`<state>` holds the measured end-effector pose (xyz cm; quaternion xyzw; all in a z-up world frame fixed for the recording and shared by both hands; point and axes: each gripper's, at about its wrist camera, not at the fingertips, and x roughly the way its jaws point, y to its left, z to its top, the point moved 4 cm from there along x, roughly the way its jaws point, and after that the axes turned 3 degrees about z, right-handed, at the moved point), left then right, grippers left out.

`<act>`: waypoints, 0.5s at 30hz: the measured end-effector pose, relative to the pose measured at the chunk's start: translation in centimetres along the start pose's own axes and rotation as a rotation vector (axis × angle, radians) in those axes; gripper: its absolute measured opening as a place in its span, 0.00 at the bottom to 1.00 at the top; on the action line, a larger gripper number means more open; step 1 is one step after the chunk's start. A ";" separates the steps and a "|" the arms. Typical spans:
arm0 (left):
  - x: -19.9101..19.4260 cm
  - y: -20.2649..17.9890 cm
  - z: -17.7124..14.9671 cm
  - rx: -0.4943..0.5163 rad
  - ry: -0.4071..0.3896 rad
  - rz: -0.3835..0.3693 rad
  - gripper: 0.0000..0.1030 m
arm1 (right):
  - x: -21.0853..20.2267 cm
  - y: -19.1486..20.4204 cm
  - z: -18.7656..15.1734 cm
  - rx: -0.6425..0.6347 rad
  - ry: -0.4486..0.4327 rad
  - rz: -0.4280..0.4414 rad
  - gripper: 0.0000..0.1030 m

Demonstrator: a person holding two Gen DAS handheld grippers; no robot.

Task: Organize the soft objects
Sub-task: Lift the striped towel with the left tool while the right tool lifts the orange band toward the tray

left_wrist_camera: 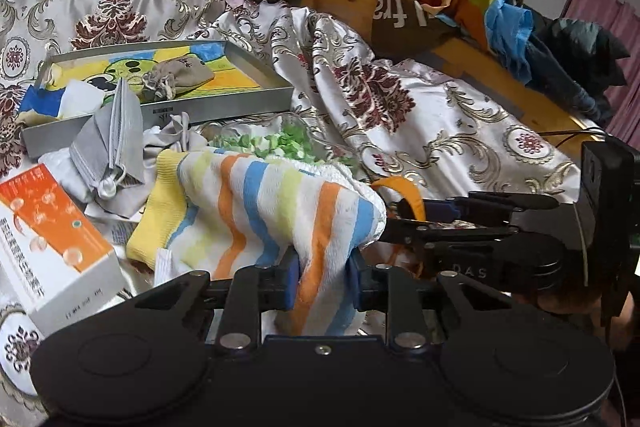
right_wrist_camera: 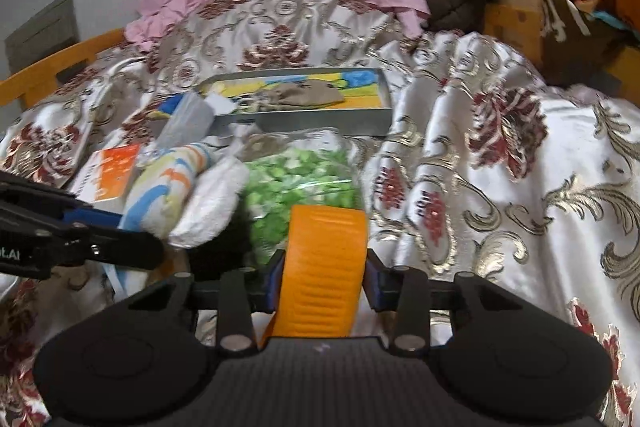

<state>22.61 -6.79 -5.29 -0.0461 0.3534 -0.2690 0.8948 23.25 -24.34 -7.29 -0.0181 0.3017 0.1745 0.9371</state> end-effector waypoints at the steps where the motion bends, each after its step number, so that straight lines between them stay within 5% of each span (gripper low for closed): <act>1: -0.2 -0.1 -0.2 -0.003 0.001 -0.004 0.26 | -0.1 0.1 0.0 -0.002 -0.001 0.001 0.42; 15: -0.8 -0.5 -0.7 0.035 0.032 0.019 0.26 | -0.2 -0.7 -0.3 0.046 0.019 -0.028 0.42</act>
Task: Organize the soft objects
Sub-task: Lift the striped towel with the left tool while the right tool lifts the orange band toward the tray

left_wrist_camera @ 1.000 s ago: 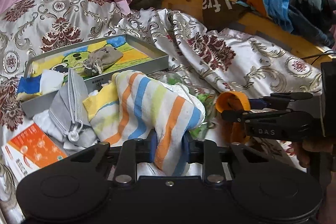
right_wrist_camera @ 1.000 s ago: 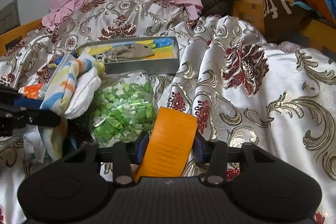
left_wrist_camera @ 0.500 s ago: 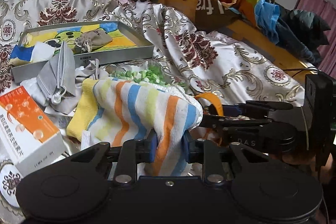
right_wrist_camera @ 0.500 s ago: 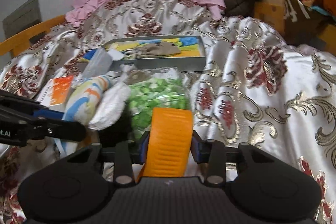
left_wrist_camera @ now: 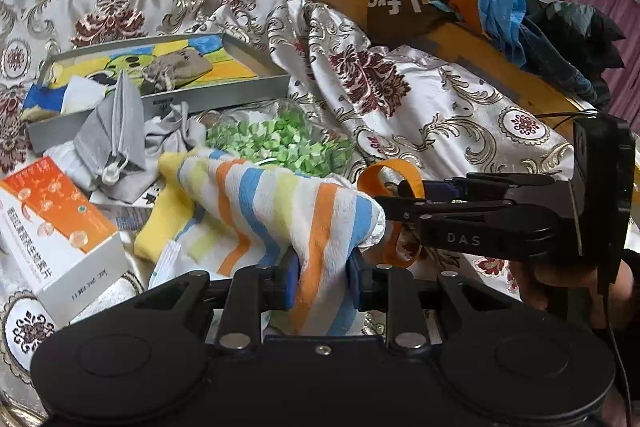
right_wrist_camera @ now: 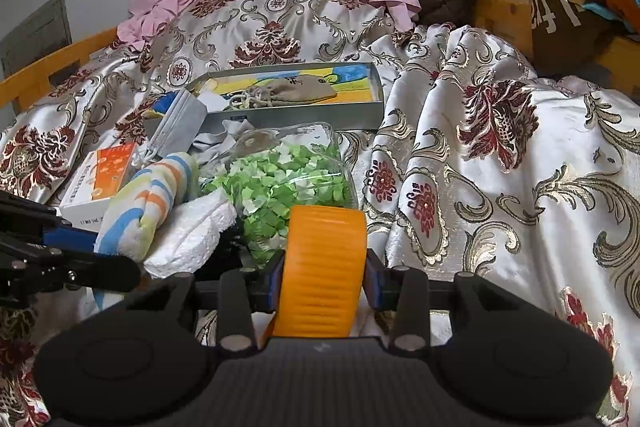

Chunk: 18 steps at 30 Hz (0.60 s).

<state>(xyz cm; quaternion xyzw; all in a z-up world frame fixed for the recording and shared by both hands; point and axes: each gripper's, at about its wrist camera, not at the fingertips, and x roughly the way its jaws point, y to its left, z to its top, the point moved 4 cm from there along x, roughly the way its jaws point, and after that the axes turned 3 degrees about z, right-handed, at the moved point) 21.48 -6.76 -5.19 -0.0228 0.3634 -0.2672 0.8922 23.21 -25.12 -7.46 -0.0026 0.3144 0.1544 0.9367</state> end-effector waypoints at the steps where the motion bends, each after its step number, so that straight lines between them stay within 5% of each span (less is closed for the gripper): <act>1: 0.0 -0.1 0.0 0.002 -0.001 0.000 0.26 | 0.0 0.0 0.0 0.000 -0.001 -0.002 0.42; 12: -0.2 -1.0 -0.3 0.022 0.011 0.004 0.25 | -2.1 -0.8 0.8 0.041 -0.083 -0.010 0.41; 18: 0.3 -0.8 -0.6 0.009 0.025 0.023 0.25 | -3.9 -0.5 1.6 0.054 -0.167 0.075 0.41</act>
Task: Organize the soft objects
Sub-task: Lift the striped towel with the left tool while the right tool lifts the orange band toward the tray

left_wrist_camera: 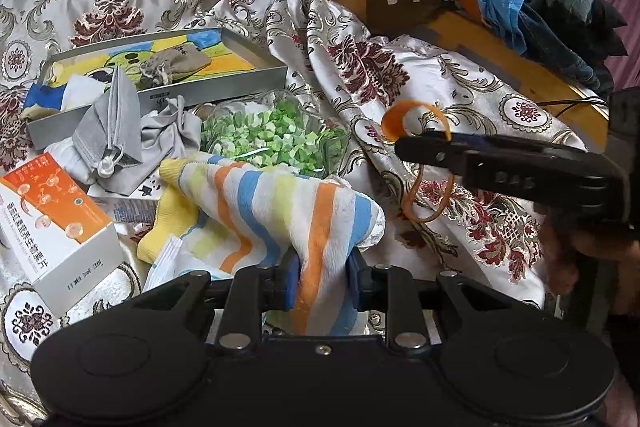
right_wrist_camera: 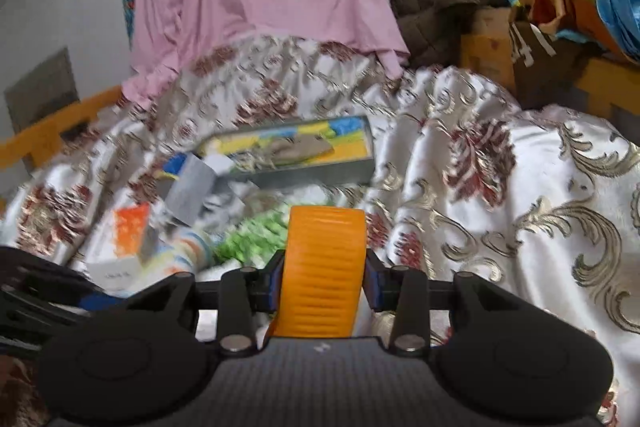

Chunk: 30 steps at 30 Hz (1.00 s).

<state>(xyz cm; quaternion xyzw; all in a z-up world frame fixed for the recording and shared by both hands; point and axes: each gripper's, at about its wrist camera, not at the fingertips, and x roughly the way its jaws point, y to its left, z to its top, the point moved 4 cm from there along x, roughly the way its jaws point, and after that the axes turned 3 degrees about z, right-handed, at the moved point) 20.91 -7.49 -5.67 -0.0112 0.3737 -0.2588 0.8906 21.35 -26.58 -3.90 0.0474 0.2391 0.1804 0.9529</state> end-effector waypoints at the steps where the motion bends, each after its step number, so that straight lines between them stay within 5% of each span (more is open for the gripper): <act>1: 0.1 0.0 -0.1 -0.004 0.002 0.001 0.25 | 0.0 0.2 0.0 -0.007 0.001 0.016 0.41; 23: -1.8 2.7 -1.3 -0.155 -0.016 -0.030 0.25 | 4.2 4.8 -4.1 -0.187 0.213 0.094 0.41; 30: -3.3 2.9 -0.3 -0.138 -0.065 0.040 0.08 | 3.6 5.0 -3.8 -0.196 0.197 0.094 0.41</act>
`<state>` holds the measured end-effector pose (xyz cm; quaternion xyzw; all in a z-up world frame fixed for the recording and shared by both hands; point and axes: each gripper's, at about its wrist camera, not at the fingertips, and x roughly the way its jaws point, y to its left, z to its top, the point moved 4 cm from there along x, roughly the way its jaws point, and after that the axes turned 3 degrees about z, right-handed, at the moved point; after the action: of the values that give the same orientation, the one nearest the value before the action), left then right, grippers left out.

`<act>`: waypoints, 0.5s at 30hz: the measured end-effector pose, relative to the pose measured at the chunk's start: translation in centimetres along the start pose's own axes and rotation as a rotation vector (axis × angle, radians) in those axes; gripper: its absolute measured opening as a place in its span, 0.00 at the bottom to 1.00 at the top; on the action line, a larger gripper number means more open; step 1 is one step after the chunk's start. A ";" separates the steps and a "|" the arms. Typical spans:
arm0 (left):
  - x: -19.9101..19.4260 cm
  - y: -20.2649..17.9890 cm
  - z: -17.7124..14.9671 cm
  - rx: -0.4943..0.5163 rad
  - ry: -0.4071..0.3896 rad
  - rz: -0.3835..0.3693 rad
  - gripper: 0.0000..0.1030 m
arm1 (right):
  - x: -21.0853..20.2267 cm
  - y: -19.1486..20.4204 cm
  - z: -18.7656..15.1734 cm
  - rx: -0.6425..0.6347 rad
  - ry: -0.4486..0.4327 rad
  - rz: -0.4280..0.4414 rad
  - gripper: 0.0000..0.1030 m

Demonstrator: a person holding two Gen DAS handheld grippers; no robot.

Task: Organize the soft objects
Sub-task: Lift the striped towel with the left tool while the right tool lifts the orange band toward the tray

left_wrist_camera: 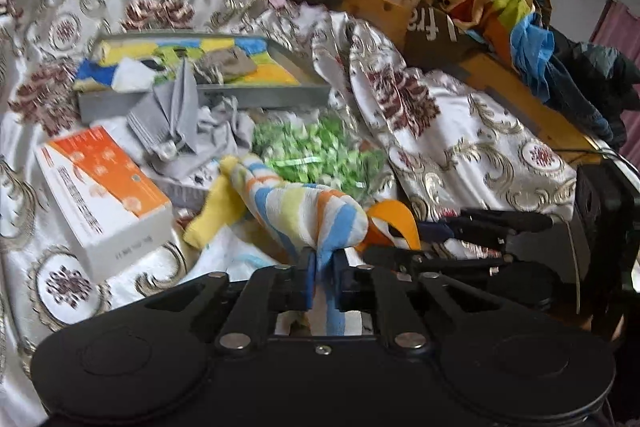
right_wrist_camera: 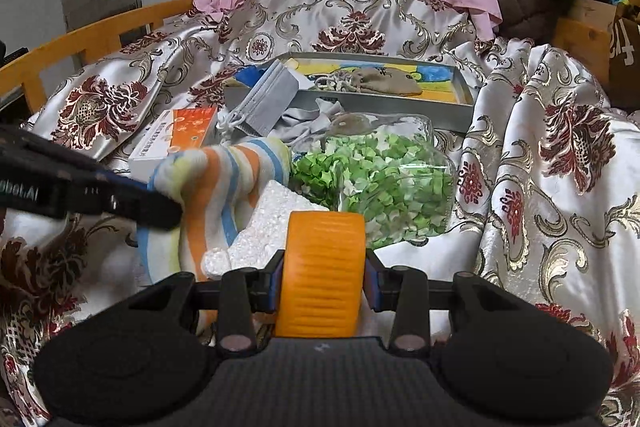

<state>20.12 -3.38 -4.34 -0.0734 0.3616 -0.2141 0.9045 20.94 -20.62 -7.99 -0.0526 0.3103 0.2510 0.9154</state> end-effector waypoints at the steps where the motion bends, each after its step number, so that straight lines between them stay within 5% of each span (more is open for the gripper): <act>1: -0.2 -0.1 0.3 -0.001 -0.008 0.013 0.08 | -0.1 0.1 0.1 0.001 -0.005 0.001 0.41; 7: 0.7 0.1 0.6 -0.016 0.002 0.084 0.12 | -0.4 0.4 0.1 0.000 -0.009 0.011 0.41; 11: 1.4 0.7 0.3 -0.101 0.009 0.092 0.36 | 0.1 0.8 -0.1 -0.016 0.006 0.022 0.41; 15: 2.6 0.7 0.3 -0.089 0.016 0.151 0.45 | 0.3 1.2 -0.1 -0.028 0.008 0.029 0.41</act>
<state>22.20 -3.90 -5.93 -0.0841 0.3826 -0.1296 0.9109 20.53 -19.44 -8.18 -0.0618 0.3109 0.2684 0.9097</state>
